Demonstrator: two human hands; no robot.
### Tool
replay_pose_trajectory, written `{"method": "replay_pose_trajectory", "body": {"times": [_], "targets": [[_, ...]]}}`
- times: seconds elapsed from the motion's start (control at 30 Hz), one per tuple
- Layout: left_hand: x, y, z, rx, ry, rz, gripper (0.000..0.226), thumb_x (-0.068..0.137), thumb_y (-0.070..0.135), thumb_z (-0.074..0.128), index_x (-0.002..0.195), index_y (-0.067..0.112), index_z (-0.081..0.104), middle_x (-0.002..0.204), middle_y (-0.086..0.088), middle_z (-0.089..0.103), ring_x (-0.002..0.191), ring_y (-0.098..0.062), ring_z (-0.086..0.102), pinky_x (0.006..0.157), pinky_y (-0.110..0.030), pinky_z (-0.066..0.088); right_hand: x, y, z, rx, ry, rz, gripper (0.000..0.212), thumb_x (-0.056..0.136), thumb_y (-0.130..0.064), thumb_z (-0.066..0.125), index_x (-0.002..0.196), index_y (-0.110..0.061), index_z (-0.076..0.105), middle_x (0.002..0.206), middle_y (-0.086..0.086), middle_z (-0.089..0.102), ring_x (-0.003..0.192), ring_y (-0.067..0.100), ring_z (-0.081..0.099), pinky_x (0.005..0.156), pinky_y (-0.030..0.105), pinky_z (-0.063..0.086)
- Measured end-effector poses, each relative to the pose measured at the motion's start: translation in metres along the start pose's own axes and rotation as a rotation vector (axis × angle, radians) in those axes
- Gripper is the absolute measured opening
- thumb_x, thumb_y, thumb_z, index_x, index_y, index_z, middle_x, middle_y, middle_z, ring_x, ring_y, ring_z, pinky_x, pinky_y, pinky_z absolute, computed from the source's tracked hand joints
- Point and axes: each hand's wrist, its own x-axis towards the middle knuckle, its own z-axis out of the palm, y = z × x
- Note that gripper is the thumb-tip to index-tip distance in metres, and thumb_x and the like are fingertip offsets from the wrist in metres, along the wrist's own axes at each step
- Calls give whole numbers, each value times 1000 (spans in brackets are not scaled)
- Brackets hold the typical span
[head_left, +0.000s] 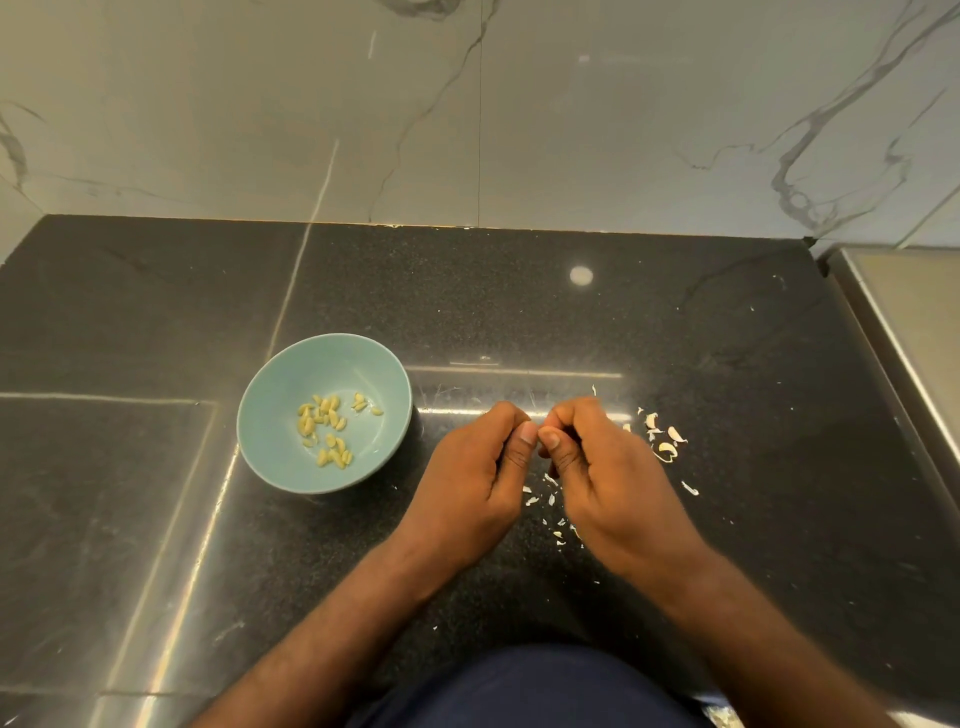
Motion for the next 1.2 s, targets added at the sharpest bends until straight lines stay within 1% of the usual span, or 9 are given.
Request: {"method": "replay_pose_trajectory", "body": {"times": [0.17,0.27,0.37,0.5,0.57,0.67,0.87,1.03,1.2], "targets": [[-1,-1,2,86,-14,8,24,102,34,42,84,21,52,65,15,46,59,-8,47,55,-19,35,2,3,14,46,54,-8,25,105,-41,32,88,-26,43,65,0,53,55,19,51,50,45,44],[-3,-1,5,154,4,11,31,101,44,35,85,22,51,67,12,48,60,-12,47,53,-26,40,3,2,15,78,36,42,36,104,-46,29,85,-21,46,63,5,54,53,25,51,46,50,42],[-4,0,7,165,29,5,37,100,48,32,86,19,53,68,10,50,62,-12,49,54,-27,42,1,-4,16,228,14,151,37,102,-42,35,80,-17,49,58,0,51,48,20,49,43,44,46],[-5,12,8,-14,48,-35,17,104,22,47,92,13,54,63,13,54,58,1,58,55,-9,40,1,-9,17,501,-9,375,36,105,-35,40,83,-12,56,55,-2,51,47,18,53,44,27,43],[-4,11,7,-143,81,-95,6,102,13,51,105,14,57,74,7,62,58,-3,60,56,-13,44,2,-9,17,595,-18,428,36,102,-42,42,83,-16,59,57,0,51,50,19,54,46,29,43],[-4,7,2,-228,122,-145,13,100,17,57,111,22,61,87,6,67,67,-9,65,63,-20,52,3,-10,13,683,-11,451,33,99,-42,47,78,-23,62,59,0,53,53,18,54,49,31,43],[-4,3,-2,-97,24,-49,11,96,17,62,105,19,69,85,11,70,79,-9,67,72,-28,57,3,-11,7,687,-26,466,32,99,-39,50,81,-16,64,59,1,54,53,18,54,48,29,44],[-1,0,-3,2,6,-33,7,99,21,58,94,20,63,78,12,62,75,-9,62,67,-25,51,3,-9,3,651,-83,423,35,96,-42,47,83,-11,57,62,2,56,58,20,57,51,30,46],[-3,-1,-6,-1,-70,7,18,102,31,44,95,19,55,76,8,59,71,-13,59,63,-36,51,2,-8,-4,549,-223,335,24,105,-22,40,89,-12,55,69,-5,59,63,18,61,55,30,50]]}}
